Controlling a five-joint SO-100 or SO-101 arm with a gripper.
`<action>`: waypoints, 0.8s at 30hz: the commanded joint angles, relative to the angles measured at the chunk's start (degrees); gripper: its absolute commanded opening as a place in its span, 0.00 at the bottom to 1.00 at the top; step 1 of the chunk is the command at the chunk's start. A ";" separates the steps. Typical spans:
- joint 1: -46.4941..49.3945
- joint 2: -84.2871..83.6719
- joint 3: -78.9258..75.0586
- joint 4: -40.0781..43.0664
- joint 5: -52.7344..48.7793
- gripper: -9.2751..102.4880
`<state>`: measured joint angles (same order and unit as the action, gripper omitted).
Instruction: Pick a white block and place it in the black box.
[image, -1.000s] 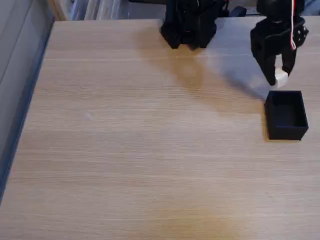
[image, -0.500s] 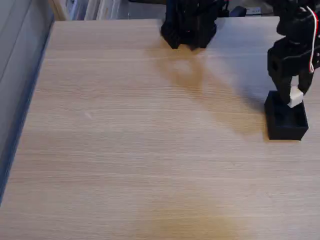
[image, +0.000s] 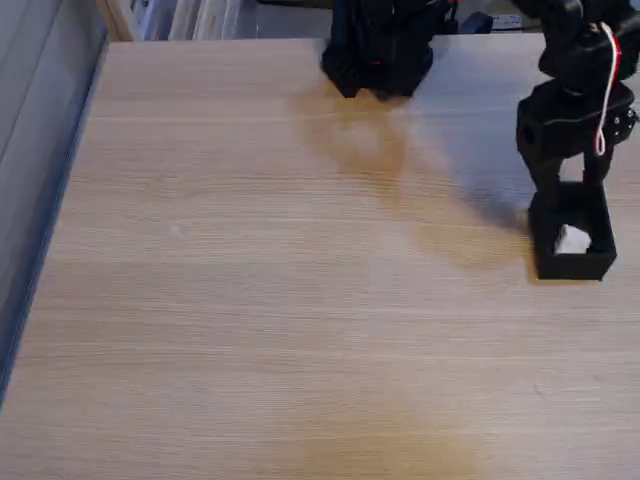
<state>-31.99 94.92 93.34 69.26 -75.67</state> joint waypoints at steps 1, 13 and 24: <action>1.93 7.65 4.39 -0.18 0.35 0.08; 19.25 44.21 48.08 -10.11 -20.92 0.08; 30.41 83.32 79.45 1.32 -32.52 0.08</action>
<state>-3.08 170.33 169.28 67.06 -107.31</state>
